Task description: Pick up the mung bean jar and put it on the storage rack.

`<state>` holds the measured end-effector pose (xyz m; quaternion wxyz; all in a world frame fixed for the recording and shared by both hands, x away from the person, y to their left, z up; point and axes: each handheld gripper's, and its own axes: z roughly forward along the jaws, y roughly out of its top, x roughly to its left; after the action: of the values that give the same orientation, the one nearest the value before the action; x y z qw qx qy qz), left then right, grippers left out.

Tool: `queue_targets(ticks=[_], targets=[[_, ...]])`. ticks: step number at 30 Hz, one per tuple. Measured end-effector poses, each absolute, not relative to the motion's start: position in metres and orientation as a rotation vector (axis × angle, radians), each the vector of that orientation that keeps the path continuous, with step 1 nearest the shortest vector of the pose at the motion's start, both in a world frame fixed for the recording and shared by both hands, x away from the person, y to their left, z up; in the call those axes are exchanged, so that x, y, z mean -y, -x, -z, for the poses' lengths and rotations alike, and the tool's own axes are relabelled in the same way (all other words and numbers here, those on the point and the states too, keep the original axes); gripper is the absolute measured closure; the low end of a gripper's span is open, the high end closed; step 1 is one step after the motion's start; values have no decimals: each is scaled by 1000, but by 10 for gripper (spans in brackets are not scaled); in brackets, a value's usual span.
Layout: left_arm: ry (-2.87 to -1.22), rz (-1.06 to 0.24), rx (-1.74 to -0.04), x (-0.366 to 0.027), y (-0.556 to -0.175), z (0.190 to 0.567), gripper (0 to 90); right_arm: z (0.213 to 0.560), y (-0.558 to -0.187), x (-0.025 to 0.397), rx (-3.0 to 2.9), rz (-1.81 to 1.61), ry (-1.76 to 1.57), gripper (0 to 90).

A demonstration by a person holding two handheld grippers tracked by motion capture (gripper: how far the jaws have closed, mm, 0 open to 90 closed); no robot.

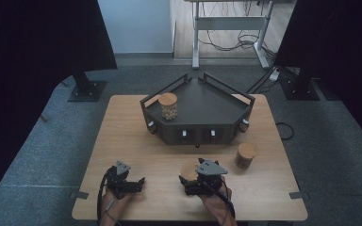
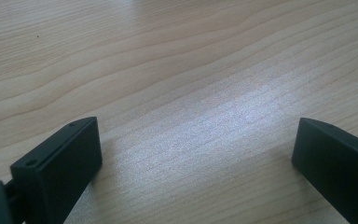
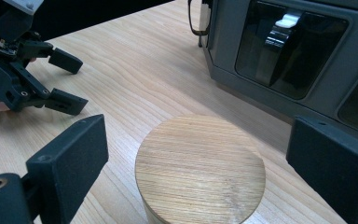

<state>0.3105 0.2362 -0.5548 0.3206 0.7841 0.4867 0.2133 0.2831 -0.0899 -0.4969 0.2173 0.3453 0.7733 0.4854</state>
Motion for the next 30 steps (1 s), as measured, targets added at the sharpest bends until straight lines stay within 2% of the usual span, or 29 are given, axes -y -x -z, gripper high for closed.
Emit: queue_targets(ticks=[30], targets=[[-2061,-560,-1278,-236,-310,555,13,519,-290,87,-2187,-1288,-985,87]])
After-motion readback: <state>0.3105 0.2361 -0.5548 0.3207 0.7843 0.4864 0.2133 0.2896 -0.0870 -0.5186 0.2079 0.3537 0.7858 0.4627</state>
